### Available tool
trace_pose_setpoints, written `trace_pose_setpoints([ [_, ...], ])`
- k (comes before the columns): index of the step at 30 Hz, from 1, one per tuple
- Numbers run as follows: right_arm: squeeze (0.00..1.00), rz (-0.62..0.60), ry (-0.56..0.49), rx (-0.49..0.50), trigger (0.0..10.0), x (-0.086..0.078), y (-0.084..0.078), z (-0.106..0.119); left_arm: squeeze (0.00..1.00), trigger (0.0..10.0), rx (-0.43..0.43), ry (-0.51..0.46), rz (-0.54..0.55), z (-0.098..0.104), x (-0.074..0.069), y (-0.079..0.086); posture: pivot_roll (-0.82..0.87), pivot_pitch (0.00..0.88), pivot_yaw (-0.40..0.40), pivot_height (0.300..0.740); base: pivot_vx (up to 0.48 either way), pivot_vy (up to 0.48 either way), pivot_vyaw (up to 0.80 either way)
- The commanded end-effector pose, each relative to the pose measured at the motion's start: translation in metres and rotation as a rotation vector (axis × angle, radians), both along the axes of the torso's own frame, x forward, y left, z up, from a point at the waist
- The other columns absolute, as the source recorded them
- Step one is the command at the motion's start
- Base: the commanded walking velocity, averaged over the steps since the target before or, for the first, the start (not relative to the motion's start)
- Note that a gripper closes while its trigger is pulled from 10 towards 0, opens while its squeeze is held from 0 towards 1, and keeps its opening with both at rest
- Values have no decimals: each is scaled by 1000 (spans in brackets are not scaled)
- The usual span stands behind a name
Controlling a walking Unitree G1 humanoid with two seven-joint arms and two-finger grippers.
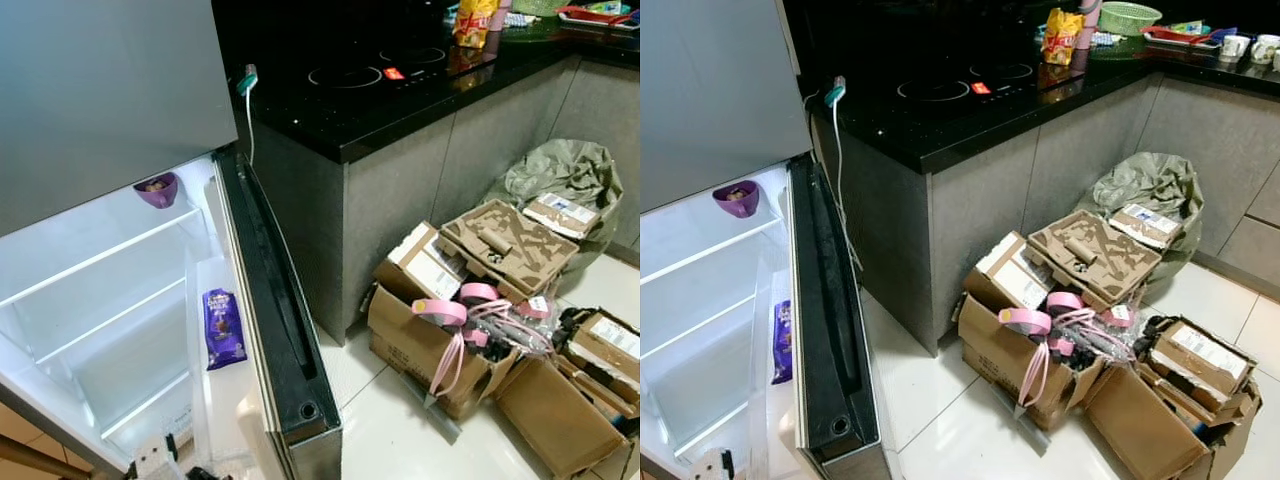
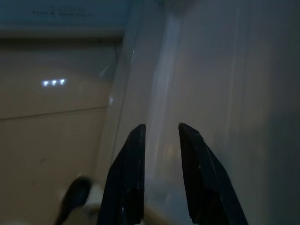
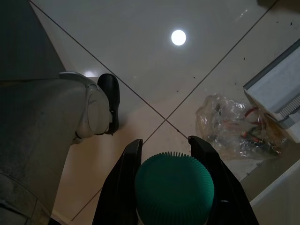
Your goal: Restocking fridge
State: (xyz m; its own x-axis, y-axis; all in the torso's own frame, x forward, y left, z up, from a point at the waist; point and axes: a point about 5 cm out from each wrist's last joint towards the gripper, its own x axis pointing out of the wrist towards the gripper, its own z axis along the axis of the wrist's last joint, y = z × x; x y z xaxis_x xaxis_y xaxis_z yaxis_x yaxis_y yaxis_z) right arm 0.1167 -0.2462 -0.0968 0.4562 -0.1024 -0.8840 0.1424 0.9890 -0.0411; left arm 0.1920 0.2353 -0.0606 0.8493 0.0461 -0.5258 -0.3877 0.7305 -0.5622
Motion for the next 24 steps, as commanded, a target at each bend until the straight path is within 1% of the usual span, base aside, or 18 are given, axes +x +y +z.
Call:
trace_pose_setpoints([
  [1,0,3,19,7,10000,-5,1,-2,0,10000,15,-35,51,6,1,14,-77,76,23,740,0,0,0],
  [2,0,5,20,6,10000,-5,1,-2,0,10000,-5,-86,107,11,5,23,-77,76,23,740,0,0,0],
  [3,0,5,20,6,10000,-5,1,-2,0,10000,-5,-86,107,11,5,23,-77,76,23,740,0,0,0],
  [4,0,7,22,5,10000,-5,1,-2,0,10000,-16,-132,171,17,6,34,-78,77,24,740,0,0,0],
  [6,0,7,22,5,10000,-5,1,-2,0,10000,-16,-132,171,17,6,34,-78,77,24,740,0,0,0],
  [7,0,9,22,6,10000,-5,1,-2,0,10000,-41,-181,261,23,4,49,-78,76,24,740,0,0,0],
  [9,0,9,22,6,10000,-5,1,-2,0,10000,-41,-181,261,23,4,49,-78,76,24,740,0,0,0],
  [10,0,10,23,6,10000,-5,1,-2,0,10000,-82,-236,321,27,3,60,-78,76,24,740,0,0,0],
  [11,0,10,23,6,10000,-5,1,-2,0,10000,-82,-236,321,27,3,60,-78,76,24,740,0,0,0],
  [12,0,11,25,6,10000,-5,1,-2,0,10000,-188,-366,295,36,8,62,-74,79,24,740,0,0,0],
  [13,0,11,25,6,10000,-5,1,-2,0,10000,-188,-366,295,36,8,62,-74,79,24,740,0,0,0],
  [14,0,12,27,5,10000,-6,1,-2,0,10000,-277,-467,195,42,18,50,-74,79,24,740,0,0,0],
  [15,0,13,28,6,10000,-5,1,-2,0,10000,-312,-497,146,45,22,43,-71,78,21,740,0,0,0],
  [16,0,14,28,6,10000,-5,1,-2,0,10000,-330,-511,120,46,24,40,-71,78,21,740,0,0,0],
  [17,0,14,28,6,10000,-5,1,-2,0,10000,-330,-511,120,46,24,40,-71,78,21,740,0,0,0],
  [19,0,15,27,6,10000,-5,1,-2,0,10000,-376,-545,50,48,29,30,-72,77,21,740,0,0,0],
  [21,0,15,26,6,10000,-5,2,-2,0,10000,-410,-574,1,50,32,23,-75,77,20,740,0,0,0],
  [24,0,14,24,6,10000,-4,2,-2,0,10000,-450,-612,-42,53,35,17,-75,77,20,740,0,0,0],
])
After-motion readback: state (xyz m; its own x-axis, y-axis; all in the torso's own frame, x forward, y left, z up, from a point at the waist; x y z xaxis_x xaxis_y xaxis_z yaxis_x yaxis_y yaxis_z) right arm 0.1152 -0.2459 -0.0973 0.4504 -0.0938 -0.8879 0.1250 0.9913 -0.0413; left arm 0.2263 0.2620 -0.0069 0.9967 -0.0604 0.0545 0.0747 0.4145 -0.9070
